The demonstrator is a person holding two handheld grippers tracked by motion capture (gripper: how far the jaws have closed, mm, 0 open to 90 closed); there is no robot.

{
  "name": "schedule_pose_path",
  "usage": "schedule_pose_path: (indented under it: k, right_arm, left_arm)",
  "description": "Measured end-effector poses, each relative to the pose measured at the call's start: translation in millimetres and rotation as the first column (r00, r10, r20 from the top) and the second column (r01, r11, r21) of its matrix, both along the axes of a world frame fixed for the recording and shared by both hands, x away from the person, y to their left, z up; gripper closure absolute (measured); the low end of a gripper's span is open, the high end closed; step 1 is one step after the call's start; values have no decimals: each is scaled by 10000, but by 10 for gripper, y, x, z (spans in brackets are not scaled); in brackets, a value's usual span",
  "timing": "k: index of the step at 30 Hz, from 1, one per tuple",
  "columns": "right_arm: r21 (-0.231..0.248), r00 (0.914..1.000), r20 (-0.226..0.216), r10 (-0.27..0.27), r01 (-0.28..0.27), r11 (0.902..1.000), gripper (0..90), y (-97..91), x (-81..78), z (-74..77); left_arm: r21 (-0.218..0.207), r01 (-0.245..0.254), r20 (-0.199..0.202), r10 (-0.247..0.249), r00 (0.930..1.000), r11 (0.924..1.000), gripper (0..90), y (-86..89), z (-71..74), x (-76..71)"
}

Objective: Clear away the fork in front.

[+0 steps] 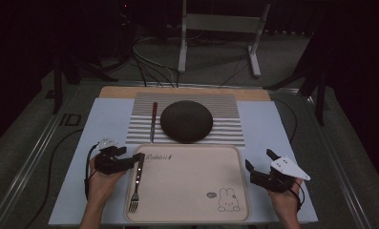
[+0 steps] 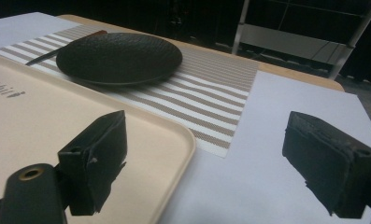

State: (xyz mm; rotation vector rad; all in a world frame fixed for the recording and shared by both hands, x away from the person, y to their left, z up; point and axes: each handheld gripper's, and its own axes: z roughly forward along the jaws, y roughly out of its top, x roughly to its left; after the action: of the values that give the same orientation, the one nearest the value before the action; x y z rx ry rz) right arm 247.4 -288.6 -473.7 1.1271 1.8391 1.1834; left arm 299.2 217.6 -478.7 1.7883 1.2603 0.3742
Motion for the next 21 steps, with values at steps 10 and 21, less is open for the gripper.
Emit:
schedule_pose_path:
  k: [10,21]
  right_arm:
    - [73,9999,70,153,-153,9999,120,4,-1,7]
    - [143,9997,236,50,-54,9999,115,-26,-41,31]
  left_arm:
    - [348,-475,2299,383,9725,9983,0,6,338,-229]
    - [24,-903,3657,831,9270,9959,0,63,487,-383]
